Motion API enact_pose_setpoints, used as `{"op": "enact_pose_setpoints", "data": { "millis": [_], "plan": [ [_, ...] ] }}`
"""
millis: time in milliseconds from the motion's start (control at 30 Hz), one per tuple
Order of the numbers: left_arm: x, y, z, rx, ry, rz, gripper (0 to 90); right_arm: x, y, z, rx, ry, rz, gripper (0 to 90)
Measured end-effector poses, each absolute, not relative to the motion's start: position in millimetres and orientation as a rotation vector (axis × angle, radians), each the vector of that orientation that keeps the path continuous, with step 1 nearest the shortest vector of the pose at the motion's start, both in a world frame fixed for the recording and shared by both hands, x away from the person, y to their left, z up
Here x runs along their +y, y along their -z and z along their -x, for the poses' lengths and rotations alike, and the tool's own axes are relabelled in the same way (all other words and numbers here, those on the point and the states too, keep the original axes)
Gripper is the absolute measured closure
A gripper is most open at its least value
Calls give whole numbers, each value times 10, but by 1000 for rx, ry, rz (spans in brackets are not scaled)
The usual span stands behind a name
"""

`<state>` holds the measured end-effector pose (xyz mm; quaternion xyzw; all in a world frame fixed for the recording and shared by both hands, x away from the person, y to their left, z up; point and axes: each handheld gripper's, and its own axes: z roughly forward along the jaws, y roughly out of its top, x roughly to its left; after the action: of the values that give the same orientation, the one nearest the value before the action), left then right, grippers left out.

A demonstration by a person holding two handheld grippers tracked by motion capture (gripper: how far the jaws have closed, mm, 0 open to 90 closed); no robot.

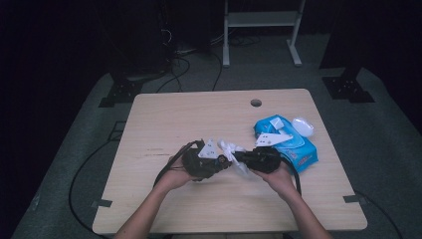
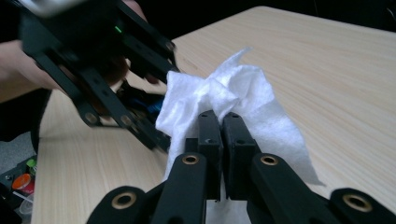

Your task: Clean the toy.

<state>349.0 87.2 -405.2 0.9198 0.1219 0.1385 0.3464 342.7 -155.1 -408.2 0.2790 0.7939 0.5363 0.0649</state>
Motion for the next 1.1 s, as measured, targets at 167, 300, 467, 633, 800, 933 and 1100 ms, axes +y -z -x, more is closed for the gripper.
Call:
{"op": "enact_pose_setpoints", "data": {
  "millis": [167,300,467,633,800,933,1100],
  "plan": [
    [888,4035,-3474,300,-348,-2369,581,-1646,4181,-3448,2400,-1612,-893,865],
    [856,4111,-3458,294,-328,-2383,581,-1650,4183,-3439,2413,-1592,-885,865],
    [867,4115,-3459,303,-312,-2346,582,-1591,4070,-3404,2415,-1609,-812,865],
    [927,4059,-3461,310,-307,-2315,582,-1651,4175,-3452,2422,-1584,-871,865],
    [926,4034,-3471,306,-308,-2313,582,-1664,4334,-3468,2446,-1554,-925,865],
    [926,4043,-3481,316,-296,-2303,582,-1667,4304,-3468,2450,-1545,-920,865],
    [880,4076,-3491,315,-299,-2322,582,-1673,4128,-3440,2406,-1611,-875,865]
  ]
}}
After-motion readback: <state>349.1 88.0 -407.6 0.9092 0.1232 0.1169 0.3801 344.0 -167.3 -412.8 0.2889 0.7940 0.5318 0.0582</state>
